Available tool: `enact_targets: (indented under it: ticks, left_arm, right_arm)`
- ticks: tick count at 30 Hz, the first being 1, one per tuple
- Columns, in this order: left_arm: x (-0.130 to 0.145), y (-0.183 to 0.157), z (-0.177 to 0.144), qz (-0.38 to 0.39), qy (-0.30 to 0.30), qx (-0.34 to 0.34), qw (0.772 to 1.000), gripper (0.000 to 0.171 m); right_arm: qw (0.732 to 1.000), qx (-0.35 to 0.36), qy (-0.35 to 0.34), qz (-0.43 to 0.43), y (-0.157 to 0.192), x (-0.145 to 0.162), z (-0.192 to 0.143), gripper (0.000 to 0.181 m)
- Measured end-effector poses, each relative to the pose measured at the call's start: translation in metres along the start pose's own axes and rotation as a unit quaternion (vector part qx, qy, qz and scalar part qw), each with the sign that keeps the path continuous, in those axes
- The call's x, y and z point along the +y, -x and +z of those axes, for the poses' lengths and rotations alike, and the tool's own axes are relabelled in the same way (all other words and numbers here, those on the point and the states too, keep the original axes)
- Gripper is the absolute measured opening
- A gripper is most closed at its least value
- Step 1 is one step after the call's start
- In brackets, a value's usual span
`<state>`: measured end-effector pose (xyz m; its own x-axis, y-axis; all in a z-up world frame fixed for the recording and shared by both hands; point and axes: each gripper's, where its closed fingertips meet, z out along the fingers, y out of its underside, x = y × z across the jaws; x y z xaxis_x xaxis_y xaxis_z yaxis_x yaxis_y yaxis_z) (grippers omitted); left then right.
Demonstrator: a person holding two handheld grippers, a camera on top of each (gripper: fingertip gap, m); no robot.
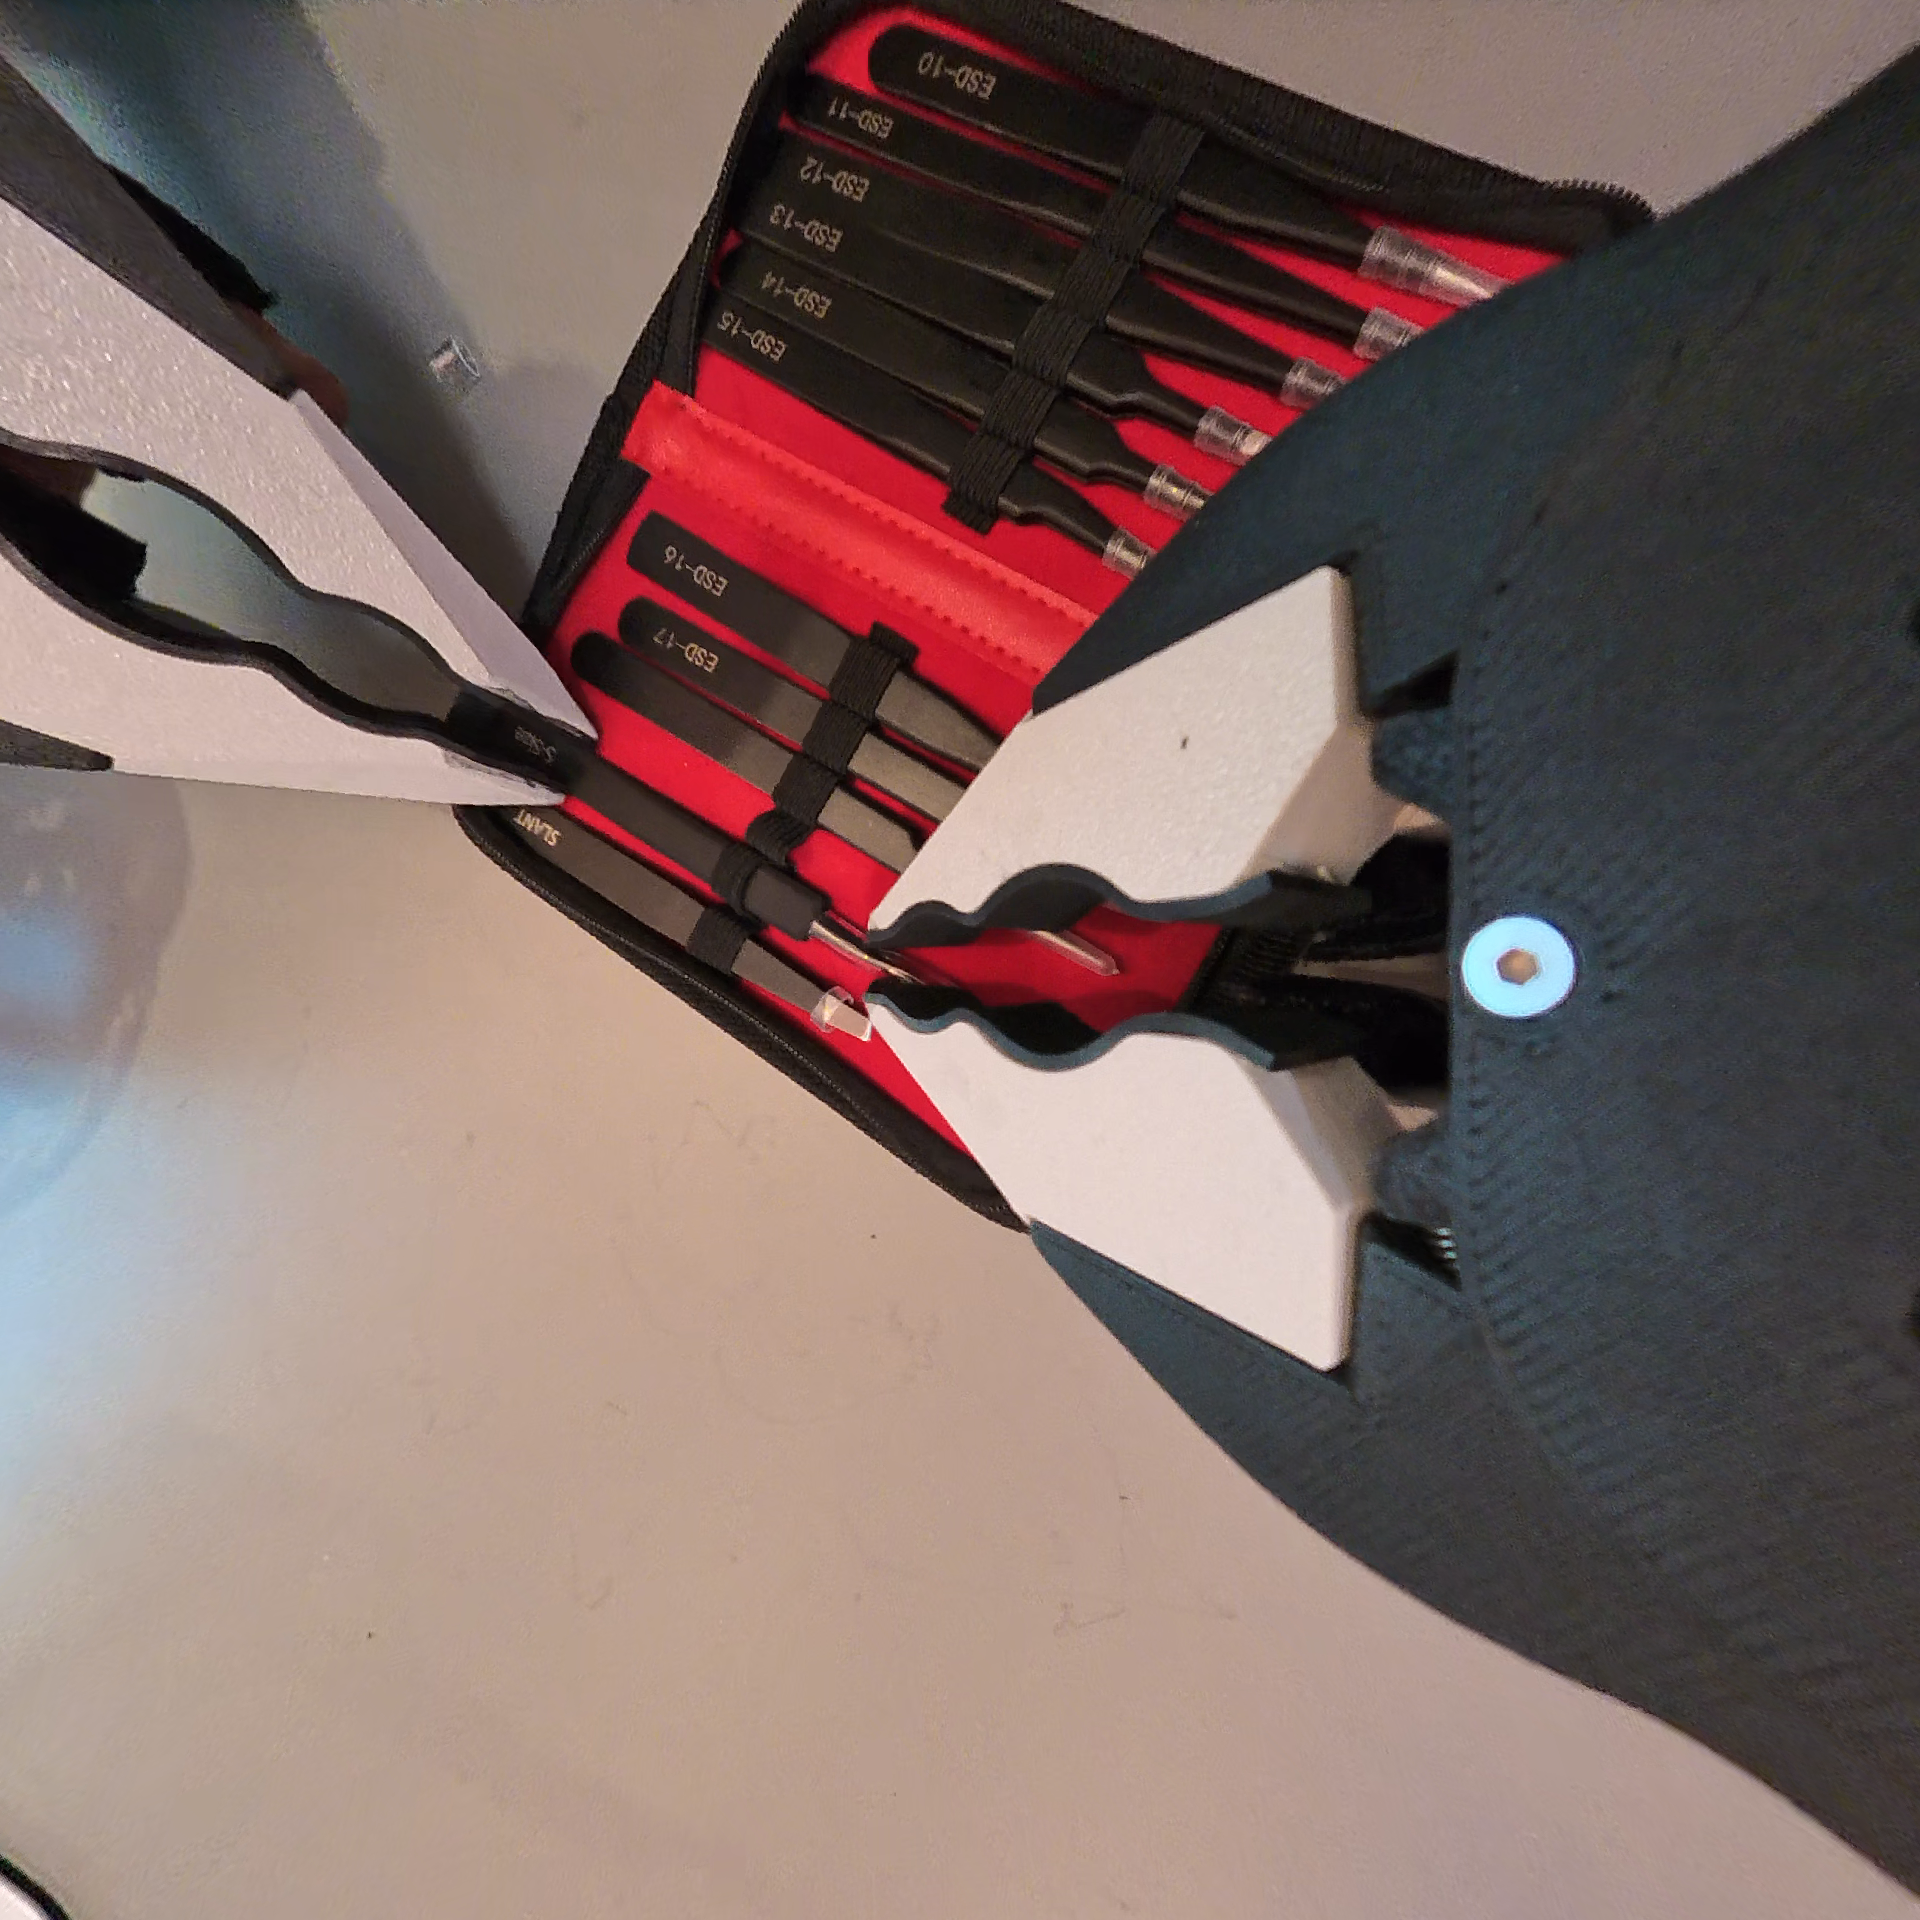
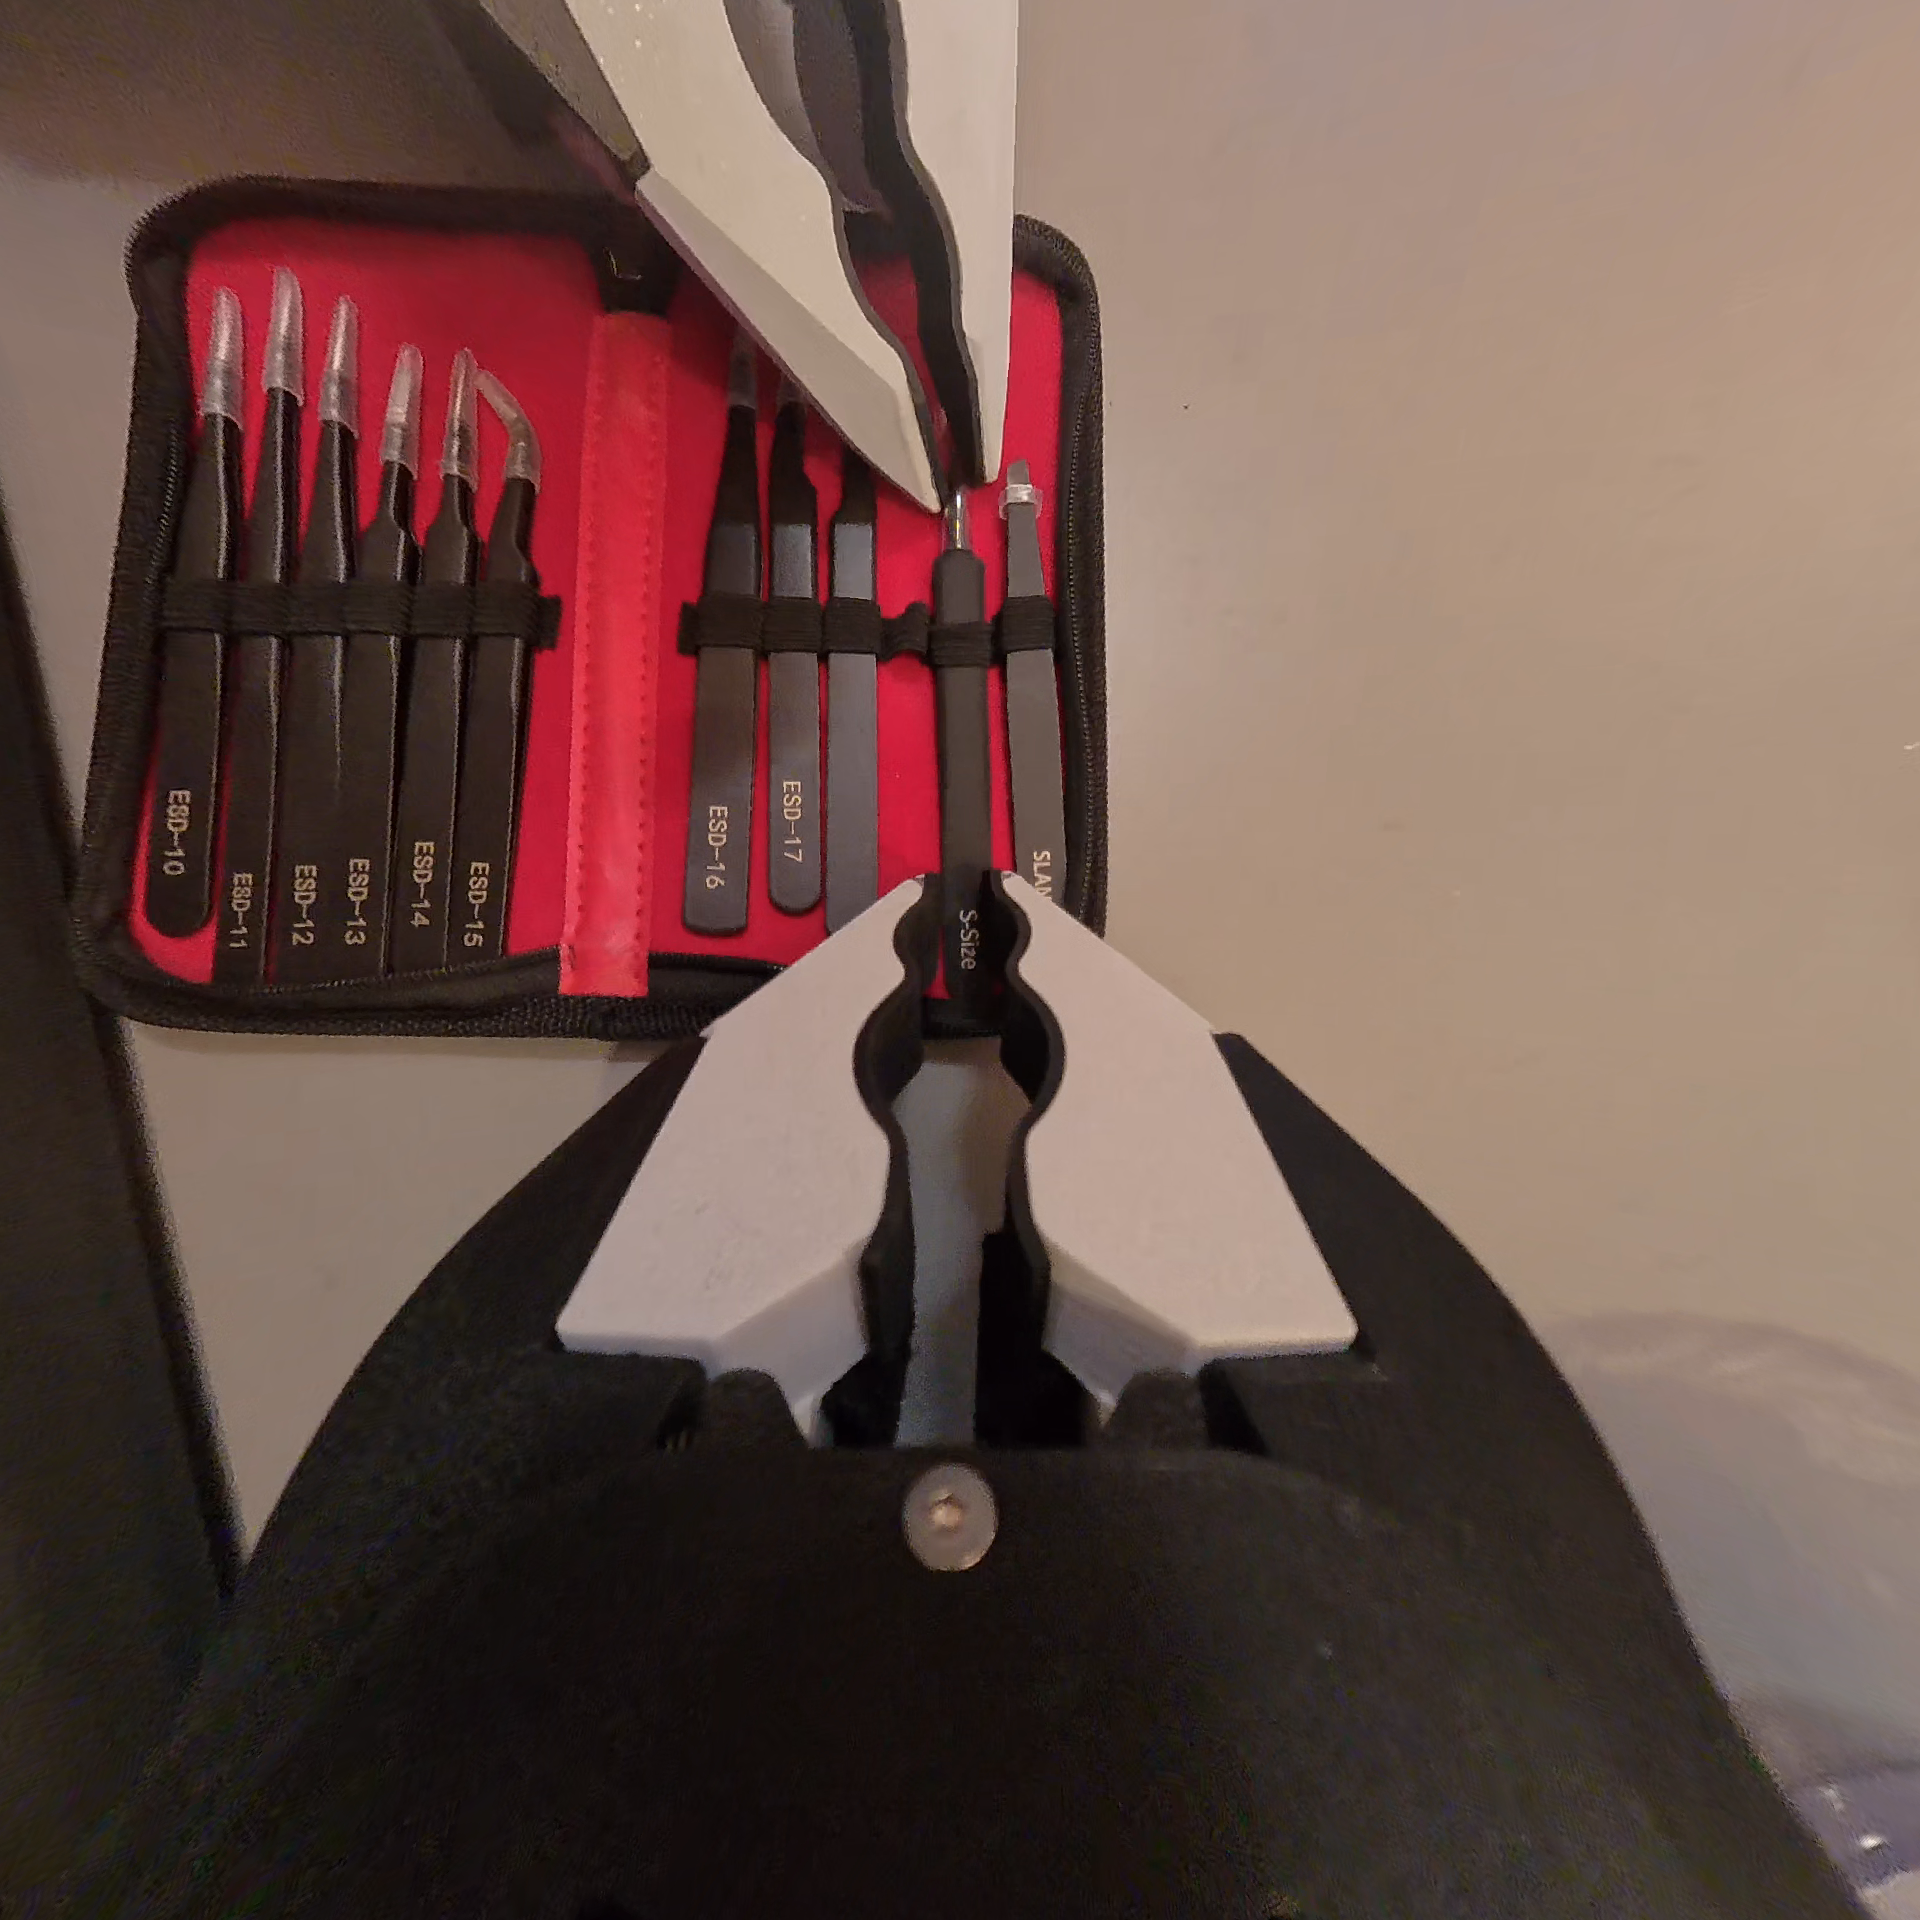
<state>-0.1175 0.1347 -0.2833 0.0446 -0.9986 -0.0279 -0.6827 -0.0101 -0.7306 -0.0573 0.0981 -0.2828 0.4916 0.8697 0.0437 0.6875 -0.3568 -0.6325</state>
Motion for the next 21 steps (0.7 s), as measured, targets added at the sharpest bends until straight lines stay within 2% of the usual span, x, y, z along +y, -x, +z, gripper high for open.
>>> enact_targets:
  ticks: [9,16,21]
  left_arm:
    - [-0.0007,-0.0012,0.0007,0.003,-0.001,0.008,1.000,0.003]
    - [-0.0012,-0.0007,0.0008,0.006,-0.005,0.004,1.000,0.004]
    - [0.0011,0.0003,-0.0020,-0.005,0.000,0.004,1.000,0.006]
  right_arm:
    - [1.000,-0.018,-0.009,-0.011,0.0002,-0.0073,0.0059,0.004]
    - [0.998,-0.063,-0.008,0.004,0.0000,-0.0076,0.0057,0.004]
    - [0.998,-0.069,0.014,0.000,0.0003,-0.0076,0.0048,0.004]
